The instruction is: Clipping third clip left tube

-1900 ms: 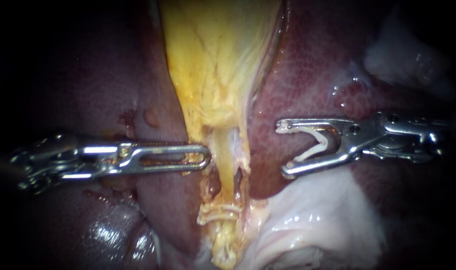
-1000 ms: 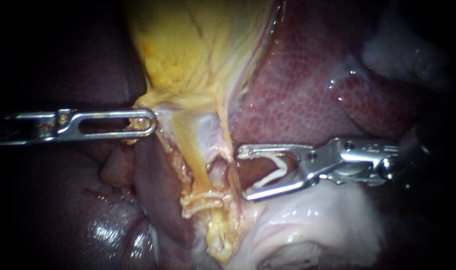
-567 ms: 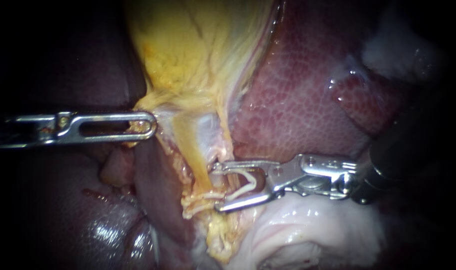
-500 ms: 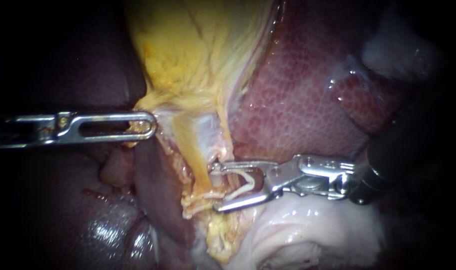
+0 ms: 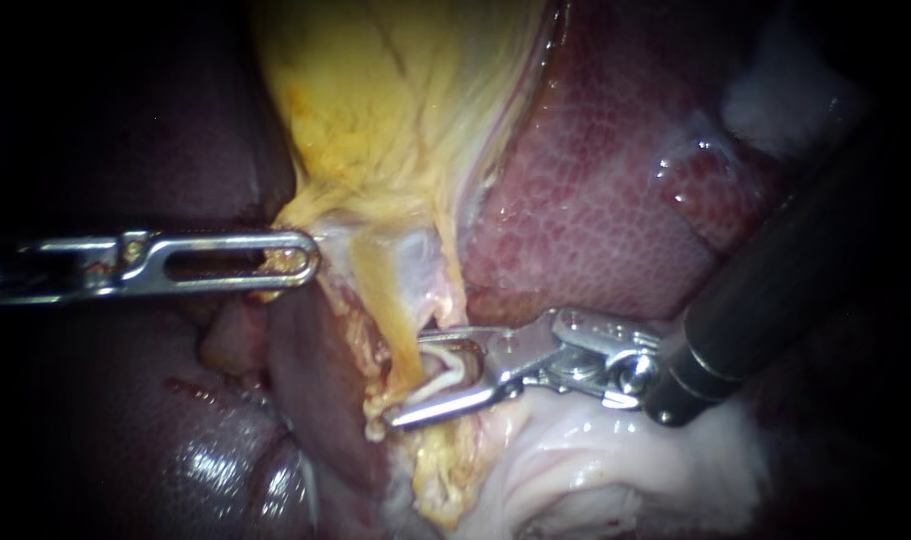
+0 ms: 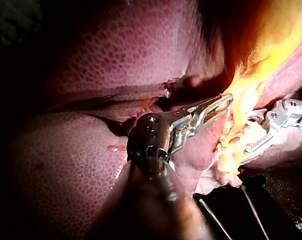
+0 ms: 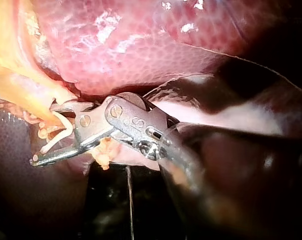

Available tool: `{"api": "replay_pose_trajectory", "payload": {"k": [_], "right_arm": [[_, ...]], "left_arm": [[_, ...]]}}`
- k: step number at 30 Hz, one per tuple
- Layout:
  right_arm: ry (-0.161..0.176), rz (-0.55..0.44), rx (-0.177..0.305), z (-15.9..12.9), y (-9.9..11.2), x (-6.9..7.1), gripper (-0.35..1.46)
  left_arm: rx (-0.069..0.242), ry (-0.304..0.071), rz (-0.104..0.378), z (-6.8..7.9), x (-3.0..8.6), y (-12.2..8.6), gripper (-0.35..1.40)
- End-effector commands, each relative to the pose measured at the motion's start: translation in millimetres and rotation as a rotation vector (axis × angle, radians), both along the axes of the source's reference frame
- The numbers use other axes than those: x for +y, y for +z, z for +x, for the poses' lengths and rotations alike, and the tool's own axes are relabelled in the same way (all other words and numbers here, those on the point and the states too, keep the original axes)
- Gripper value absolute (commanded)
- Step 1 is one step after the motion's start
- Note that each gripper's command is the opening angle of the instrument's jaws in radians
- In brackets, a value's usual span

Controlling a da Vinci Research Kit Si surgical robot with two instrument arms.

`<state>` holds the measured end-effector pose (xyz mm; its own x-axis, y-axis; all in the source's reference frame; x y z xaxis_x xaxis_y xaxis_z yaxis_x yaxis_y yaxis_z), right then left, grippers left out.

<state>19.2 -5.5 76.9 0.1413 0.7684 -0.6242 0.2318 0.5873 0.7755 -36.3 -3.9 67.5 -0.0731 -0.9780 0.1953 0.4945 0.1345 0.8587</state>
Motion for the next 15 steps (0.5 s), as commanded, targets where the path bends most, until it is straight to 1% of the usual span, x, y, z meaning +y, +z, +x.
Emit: {"api": "replay_pose_trajectory", "payload": {"k": [1, 4, 8, 15], "right_arm": [[-0.003, 0.009, 0.01, 0.3, -0.2, -0.1, 0.6], [-0.007, 0.03, 0.031, 1.0, -0.6, -0.2, 0.6], [0.002, 0.048, 0.047, 1.5, -0.9, 0.1, 0.6], [0.015, 0.066, 0.063, 1.3, -2.0, 2.2, 0.57]], "left_arm": [[-0.001, 0.002, 0.0, -0.1, 0.0, 0.1, -0.35], [-0.001, 0.002, -0.002, -0.2, -0.1, 0.5, -0.35], [-0.002, 0.003, -0.003, -0.3, -0.3, 0.7, -0.35], [-0.003, 0.005, -0.002, -0.5, -0.3, 0.8, -0.35]]}}
